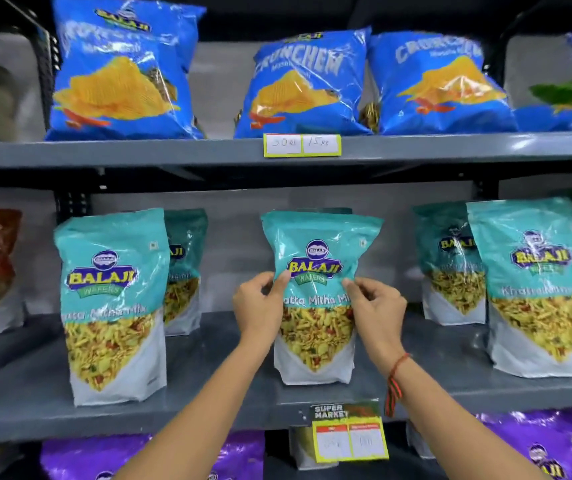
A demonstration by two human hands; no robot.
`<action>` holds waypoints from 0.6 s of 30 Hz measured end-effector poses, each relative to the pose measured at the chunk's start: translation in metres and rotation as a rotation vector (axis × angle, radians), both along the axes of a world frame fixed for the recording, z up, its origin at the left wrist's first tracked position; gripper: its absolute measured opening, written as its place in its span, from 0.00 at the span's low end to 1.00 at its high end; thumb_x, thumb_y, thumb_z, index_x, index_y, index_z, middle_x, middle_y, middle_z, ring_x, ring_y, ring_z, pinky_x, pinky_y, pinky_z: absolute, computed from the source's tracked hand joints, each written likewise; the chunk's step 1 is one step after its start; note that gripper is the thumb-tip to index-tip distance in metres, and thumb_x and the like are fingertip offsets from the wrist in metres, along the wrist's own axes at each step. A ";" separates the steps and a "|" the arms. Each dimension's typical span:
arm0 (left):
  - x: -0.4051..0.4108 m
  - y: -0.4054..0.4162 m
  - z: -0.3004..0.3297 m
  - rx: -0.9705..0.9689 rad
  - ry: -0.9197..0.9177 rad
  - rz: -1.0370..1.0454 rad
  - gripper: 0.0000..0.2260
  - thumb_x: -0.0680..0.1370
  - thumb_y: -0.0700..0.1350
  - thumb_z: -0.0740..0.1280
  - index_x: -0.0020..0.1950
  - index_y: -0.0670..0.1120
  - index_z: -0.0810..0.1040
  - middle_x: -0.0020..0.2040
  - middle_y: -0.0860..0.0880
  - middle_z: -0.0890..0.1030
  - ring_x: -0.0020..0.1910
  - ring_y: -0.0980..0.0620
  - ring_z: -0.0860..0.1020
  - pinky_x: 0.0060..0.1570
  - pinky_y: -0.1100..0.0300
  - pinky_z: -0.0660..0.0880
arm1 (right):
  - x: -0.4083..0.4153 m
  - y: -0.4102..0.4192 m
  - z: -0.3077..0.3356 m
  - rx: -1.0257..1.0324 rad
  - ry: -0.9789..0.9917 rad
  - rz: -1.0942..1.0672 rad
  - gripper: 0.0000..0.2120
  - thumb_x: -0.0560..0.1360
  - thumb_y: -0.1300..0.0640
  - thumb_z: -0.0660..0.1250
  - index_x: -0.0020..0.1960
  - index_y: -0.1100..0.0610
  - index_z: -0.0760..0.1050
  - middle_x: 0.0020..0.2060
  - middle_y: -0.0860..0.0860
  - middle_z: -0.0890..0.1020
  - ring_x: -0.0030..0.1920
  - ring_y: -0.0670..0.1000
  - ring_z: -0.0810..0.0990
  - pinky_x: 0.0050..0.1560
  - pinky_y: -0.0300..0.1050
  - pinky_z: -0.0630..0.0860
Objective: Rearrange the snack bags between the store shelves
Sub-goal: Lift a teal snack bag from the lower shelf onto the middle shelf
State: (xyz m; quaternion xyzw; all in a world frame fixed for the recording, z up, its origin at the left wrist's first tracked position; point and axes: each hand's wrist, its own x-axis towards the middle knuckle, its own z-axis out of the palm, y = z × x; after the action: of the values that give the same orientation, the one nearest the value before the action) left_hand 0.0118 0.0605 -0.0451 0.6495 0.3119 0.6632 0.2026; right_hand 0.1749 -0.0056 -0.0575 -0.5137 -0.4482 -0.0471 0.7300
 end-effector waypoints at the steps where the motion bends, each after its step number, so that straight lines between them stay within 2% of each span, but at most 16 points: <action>1: 0.001 0.004 -0.004 -0.001 -0.009 -0.016 0.23 0.74 0.58 0.67 0.32 0.38 0.75 0.27 0.41 0.75 0.28 0.51 0.67 0.30 0.53 0.63 | 0.000 0.003 -0.003 0.002 0.011 0.016 0.10 0.73 0.55 0.72 0.37 0.60 0.85 0.23 0.39 0.76 0.26 0.35 0.72 0.35 0.42 0.70; 3: 0.001 0.008 -0.008 -0.001 -0.022 -0.041 0.23 0.74 0.60 0.67 0.32 0.40 0.75 0.28 0.39 0.76 0.29 0.52 0.67 0.30 0.54 0.63 | 0.000 0.005 -0.007 0.015 0.022 0.041 0.08 0.73 0.55 0.72 0.41 0.59 0.86 0.28 0.40 0.80 0.28 0.32 0.74 0.37 0.41 0.72; 5: 0.000 0.010 -0.010 -0.025 -0.006 -0.051 0.26 0.72 0.63 0.66 0.31 0.41 0.72 0.27 0.40 0.72 0.29 0.52 0.66 0.32 0.55 0.62 | 0.001 0.005 -0.008 0.014 0.018 0.072 0.07 0.74 0.54 0.72 0.42 0.57 0.86 0.31 0.41 0.82 0.30 0.32 0.76 0.39 0.40 0.73; 6: -0.002 0.008 -0.010 -0.062 0.004 -0.088 0.25 0.71 0.65 0.66 0.32 0.42 0.72 0.28 0.43 0.73 0.29 0.52 0.69 0.33 0.55 0.65 | 0.003 0.004 -0.009 -0.003 0.023 0.122 0.06 0.74 0.53 0.72 0.42 0.54 0.85 0.32 0.41 0.83 0.31 0.32 0.77 0.39 0.39 0.73; 7: -0.005 0.006 -0.012 -0.113 0.012 -0.150 0.23 0.69 0.66 0.68 0.35 0.46 0.76 0.31 0.47 0.79 0.31 0.53 0.75 0.35 0.54 0.72 | 0.005 0.003 -0.010 -0.034 0.035 0.208 0.05 0.74 0.52 0.71 0.43 0.52 0.84 0.34 0.43 0.84 0.34 0.34 0.79 0.40 0.38 0.75; 8: -0.009 0.003 -0.014 -0.179 0.027 -0.226 0.19 0.66 0.66 0.71 0.40 0.51 0.80 0.37 0.53 0.84 0.38 0.56 0.81 0.43 0.54 0.78 | 0.007 0.002 -0.013 -0.085 0.055 0.315 0.06 0.74 0.49 0.72 0.45 0.52 0.83 0.38 0.44 0.86 0.40 0.36 0.82 0.42 0.38 0.77; 9: -0.014 -0.001 -0.019 -0.244 0.071 -0.278 0.20 0.64 0.65 0.74 0.48 0.56 0.80 0.45 0.57 0.85 0.47 0.59 0.83 0.52 0.55 0.79 | 0.011 0.001 -0.019 -0.161 0.073 0.419 0.12 0.72 0.46 0.73 0.50 0.51 0.82 0.45 0.46 0.87 0.46 0.41 0.84 0.47 0.40 0.79; 10: -0.021 -0.003 -0.025 -0.300 0.156 -0.296 0.26 0.63 0.64 0.76 0.57 0.57 0.77 0.53 0.60 0.83 0.54 0.60 0.81 0.58 0.56 0.77 | 0.016 0.000 -0.024 -0.254 0.085 0.514 0.21 0.68 0.42 0.75 0.57 0.50 0.79 0.52 0.46 0.86 0.53 0.44 0.84 0.54 0.44 0.80; 12: -0.036 -0.003 -0.042 -0.412 0.356 -0.296 0.38 0.61 0.62 0.78 0.68 0.56 0.69 0.62 0.60 0.76 0.63 0.58 0.74 0.63 0.58 0.70 | 0.026 -0.004 -0.037 -0.488 0.042 0.628 0.38 0.62 0.39 0.79 0.67 0.46 0.69 0.61 0.45 0.82 0.61 0.46 0.81 0.63 0.48 0.77; 13: -0.042 -0.003 -0.050 -0.452 0.442 -0.310 0.41 0.59 0.63 0.79 0.69 0.57 0.67 0.64 0.60 0.75 0.64 0.57 0.73 0.65 0.57 0.70 | 0.028 -0.007 -0.043 -0.598 -0.025 0.657 0.42 0.61 0.40 0.80 0.69 0.45 0.65 0.63 0.44 0.80 0.62 0.44 0.80 0.65 0.47 0.75; 15: -0.048 0.001 -0.064 -0.508 0.512 -0.362 0.38 0.56 0.63 0.80 0.63 0.60 0.71 0.63 0.58 0.79 0.61 0.58 0.78 0.66 0.54 0.74 | 0.030 -0.009 -0.051 -0.763 -0.166 0.636 0.47 0.60 0.44 0.81 0.72 0.44 0.59 0.65 0.42 0.77 0.64 0.42 0.77 0.67 0.44 0.72; 18: -0.044 0.000 -0.070 -0.492 0.498 -0.342 0.31 0.55 0.60 0.81 0.56 0.56 0.77 0.54 0.55 0.84 0.52 0.59 0.82 0.59 0.54 0.79 | 0.026 -0.008 -0.055 -0.797 -0.245 0.571 0.51 0.59 0.45 0.82 0.73 0.41 0.56 0.66 0.40 0.75 0.66 0.42 0.74 0.70 0.46 0.71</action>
State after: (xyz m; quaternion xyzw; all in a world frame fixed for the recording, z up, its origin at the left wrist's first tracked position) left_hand -0.0320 0.0609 -0.1156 0.7654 0.3884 0.3473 0.3779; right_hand 0.2008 -0.0136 -0.1127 -0.6002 -0.6364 0.2692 0.4028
